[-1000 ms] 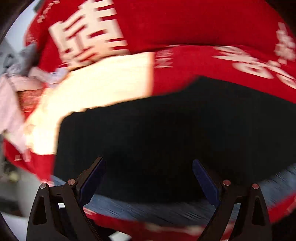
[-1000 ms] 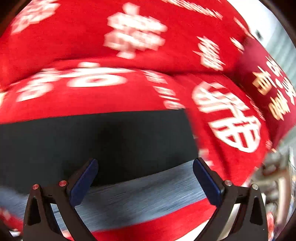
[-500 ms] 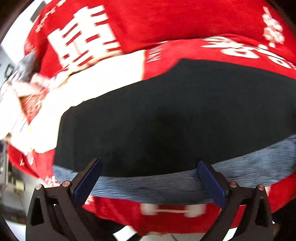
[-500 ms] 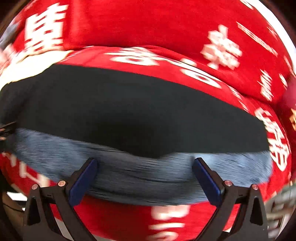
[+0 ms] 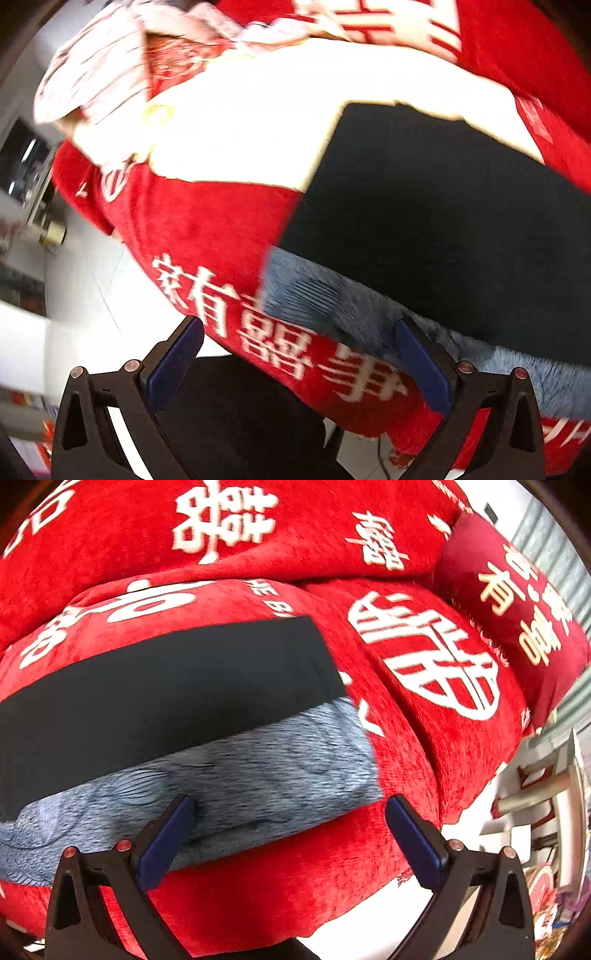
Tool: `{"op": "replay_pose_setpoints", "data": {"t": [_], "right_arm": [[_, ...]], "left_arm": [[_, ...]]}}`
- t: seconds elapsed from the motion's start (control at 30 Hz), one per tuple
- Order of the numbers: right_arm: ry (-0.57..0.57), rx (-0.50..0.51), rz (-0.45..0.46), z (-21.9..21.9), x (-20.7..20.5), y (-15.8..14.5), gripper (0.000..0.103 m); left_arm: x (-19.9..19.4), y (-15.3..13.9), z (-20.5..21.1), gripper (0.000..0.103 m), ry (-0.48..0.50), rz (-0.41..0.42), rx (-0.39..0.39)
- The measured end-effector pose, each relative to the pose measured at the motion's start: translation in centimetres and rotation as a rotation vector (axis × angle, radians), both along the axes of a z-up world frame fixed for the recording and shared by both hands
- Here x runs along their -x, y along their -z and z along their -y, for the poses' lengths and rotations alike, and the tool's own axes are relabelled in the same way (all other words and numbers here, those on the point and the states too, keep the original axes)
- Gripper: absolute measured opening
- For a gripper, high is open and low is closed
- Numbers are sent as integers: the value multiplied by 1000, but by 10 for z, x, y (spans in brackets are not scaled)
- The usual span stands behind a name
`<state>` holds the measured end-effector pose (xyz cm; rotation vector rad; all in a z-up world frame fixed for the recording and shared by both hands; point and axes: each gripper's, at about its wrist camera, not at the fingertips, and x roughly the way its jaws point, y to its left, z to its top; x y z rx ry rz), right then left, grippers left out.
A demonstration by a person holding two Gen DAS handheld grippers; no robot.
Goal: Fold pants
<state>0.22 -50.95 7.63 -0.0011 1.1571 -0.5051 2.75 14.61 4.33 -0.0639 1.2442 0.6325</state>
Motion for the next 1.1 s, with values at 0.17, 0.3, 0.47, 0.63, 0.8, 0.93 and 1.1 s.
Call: {"op": "replay_pose_setpoints", "data": {"t": [0.17, 0.3, 0.47, 0.63, 0.8, 0.93, 1.1], "right_arm": [[-205, -70, 79, -104, -23, -10, 103], [-457, -105, 91, -219, -55, -6, 103], [-475, -220, 53, -297, -113, 13, 103], [-397, -148, 15, -298, -147, 32, 102], [-317, -92, 20, -242, -142, 30, 103], [-197, -149, 43, -171, -125, 26, 103], [-166, -164, 58, -118, -109, 25, 103]], "left_arm": [[-38, -35, 39, 103, 132, 117, 51], [-90, -33, 100, 103, 272, 130, 58], [-141, -12, 134, 103, 310, 50, -10], [-152, 2, 131, 103, 284, -10, -80], [-145, 5, 91, 103, 221, -35, -140], [-119, 7, 39, 103, 178, -22, -148], [-90, 4, -10, 103, 190, 49, 58]]}}
